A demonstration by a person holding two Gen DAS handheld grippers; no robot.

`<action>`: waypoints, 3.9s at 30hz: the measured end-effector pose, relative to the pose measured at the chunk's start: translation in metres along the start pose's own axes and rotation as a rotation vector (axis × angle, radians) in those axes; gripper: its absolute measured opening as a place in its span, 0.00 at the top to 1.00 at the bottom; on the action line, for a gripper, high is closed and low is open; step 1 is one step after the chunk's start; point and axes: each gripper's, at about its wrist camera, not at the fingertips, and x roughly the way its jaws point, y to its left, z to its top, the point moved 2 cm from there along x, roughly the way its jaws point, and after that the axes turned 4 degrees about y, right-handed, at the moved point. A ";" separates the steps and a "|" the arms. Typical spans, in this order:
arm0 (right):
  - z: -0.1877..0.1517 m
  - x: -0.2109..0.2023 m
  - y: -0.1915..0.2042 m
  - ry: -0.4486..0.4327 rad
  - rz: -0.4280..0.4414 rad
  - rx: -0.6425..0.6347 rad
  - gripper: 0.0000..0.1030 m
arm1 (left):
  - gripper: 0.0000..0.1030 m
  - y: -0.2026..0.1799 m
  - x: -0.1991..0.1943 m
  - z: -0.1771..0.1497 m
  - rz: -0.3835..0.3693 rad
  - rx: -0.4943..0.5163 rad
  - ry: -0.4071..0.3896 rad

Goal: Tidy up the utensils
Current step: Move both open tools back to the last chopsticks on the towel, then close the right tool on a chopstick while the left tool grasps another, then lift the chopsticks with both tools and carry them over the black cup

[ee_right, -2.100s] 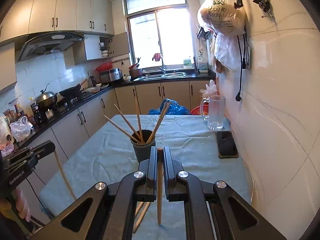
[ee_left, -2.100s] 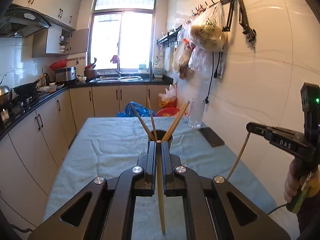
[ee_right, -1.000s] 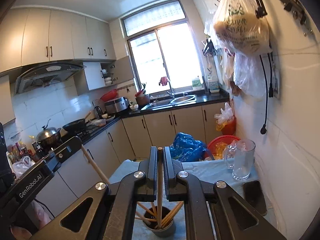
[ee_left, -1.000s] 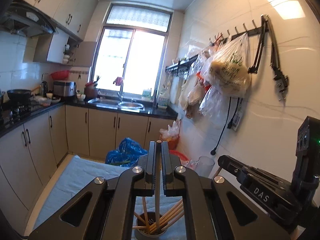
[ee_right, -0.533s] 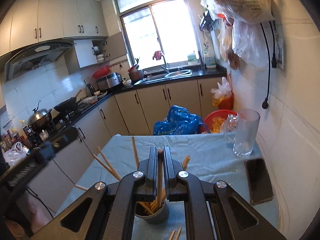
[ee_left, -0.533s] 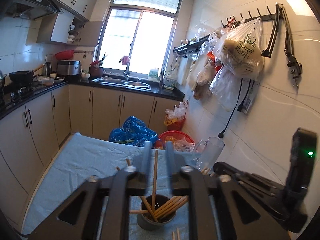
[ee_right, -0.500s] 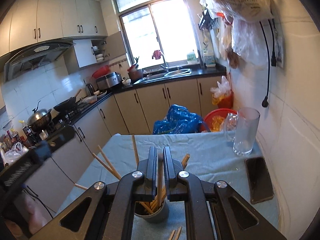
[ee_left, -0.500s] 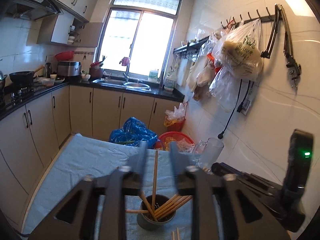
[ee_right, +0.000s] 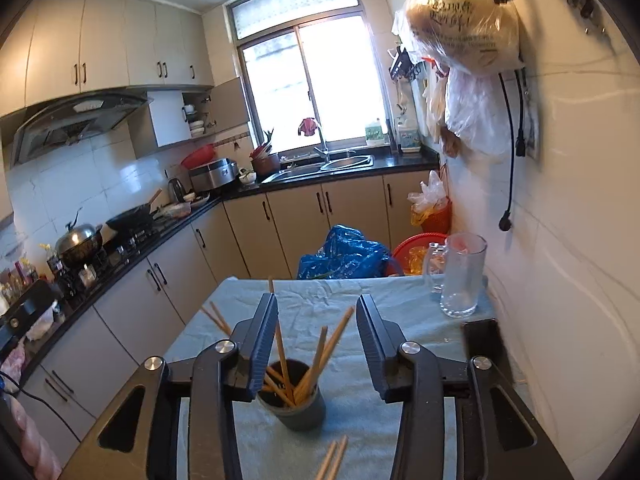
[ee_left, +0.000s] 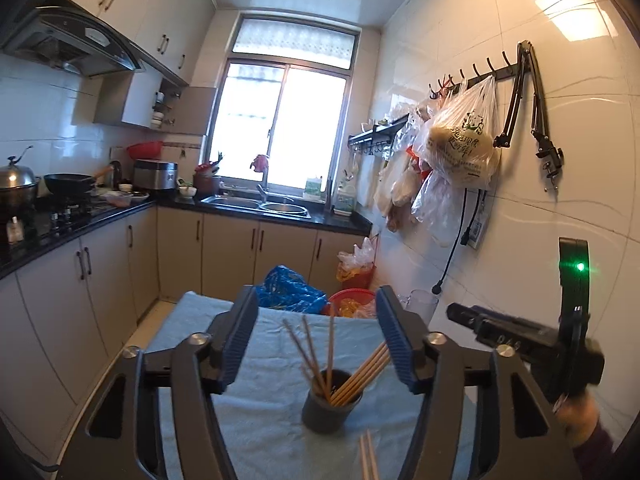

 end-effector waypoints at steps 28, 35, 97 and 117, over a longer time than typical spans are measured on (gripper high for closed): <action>-0.237 0.095 0.008 0.555 -0.089 -0.140 0.87 | 0.67 0.034 0.047 -0.207 0.034 -0.068 0.629; -0.238 0.077 -0.041 0.539 -0.120 0.010 0.92 | 0.66 -0.023 0.072 -0.234 -0.111 0.034 0.743; -0.147 0.070 -0.076 0.401 -0.082 0.090 0.94 | 0.95 -0.010 0.129 -0.167 -0.106 -0.060 0.668; -0.133 -0.103 0.003 0.077 -0.046 -0.052 0.94 | 0.95 -0.035 -0.035 -0.119 -0.097 0.097 0.297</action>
